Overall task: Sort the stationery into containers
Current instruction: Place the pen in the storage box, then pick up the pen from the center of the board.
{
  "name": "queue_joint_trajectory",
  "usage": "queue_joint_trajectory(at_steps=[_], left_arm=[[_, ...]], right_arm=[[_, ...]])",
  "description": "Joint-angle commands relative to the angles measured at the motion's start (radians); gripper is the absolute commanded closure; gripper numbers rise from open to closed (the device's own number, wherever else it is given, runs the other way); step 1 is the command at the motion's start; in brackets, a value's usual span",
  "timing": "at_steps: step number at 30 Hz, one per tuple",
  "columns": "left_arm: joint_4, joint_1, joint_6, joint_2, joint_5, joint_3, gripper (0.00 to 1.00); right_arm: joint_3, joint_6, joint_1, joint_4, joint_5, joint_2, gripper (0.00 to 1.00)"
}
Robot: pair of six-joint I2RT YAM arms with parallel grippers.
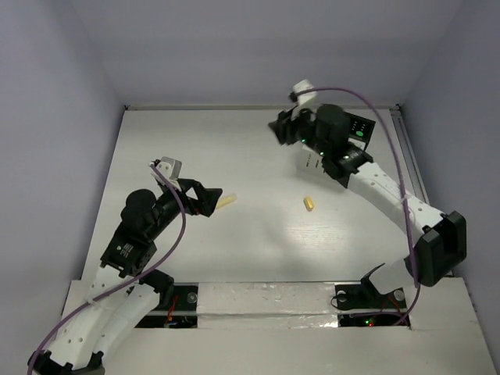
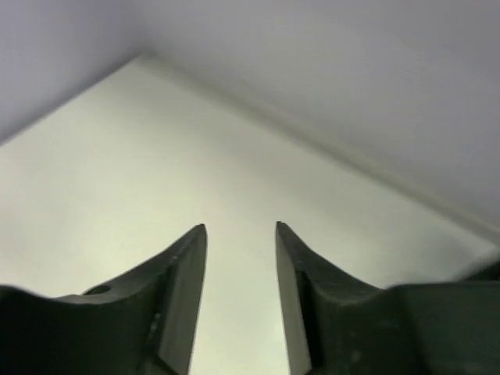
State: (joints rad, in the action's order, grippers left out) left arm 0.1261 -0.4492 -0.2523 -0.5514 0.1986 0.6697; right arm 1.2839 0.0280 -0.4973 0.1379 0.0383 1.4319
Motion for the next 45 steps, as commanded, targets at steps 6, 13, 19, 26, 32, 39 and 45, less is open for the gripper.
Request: queue_joint_trajectory(at_steps=[6,13,19,26,32,39,45], left_arm=[[-0.034,0.03,-0.01,0.145,-0.181,0.057,0.01],[-0.072,0.049,-0.027,0.327,-0.271,0.021,0.01],[-0.059,0.049,-0.027,0.309,-0.254,0.025,0.01],[-0.06,0.049,-0.024,0.311,-0.245,0.025,0.01],[-0.063,0.049,-0.024,0.315,-0.238,0.024,0.01],[-0.074,0.049,-0.025,0.303,-0.219,0.022,0.01],[-0.068,0.058,-0.025,0.231,-0.157,0.031,0.01]], right_arm=[[0.072,0.136,-0.185,-0.377,0.374,0.254,0.36],[0.345,0.263,-0.346,-0.622,0.241,0.573,0.19],[0.549,0.363,-0.414,-0.715,0.068,0.763,0.17],[0.687,0.411,-0.435,-0.804,0.067,0.874,0.17],[0.692,0.406,-0.435,-0.791,0.057,0.918,0.25],[0.704,0.374,-0.454,-0.745,0.075,0.967,0.34],[0.721,0.337,-0.454,-0.747,0.123,1.001,0.56]])
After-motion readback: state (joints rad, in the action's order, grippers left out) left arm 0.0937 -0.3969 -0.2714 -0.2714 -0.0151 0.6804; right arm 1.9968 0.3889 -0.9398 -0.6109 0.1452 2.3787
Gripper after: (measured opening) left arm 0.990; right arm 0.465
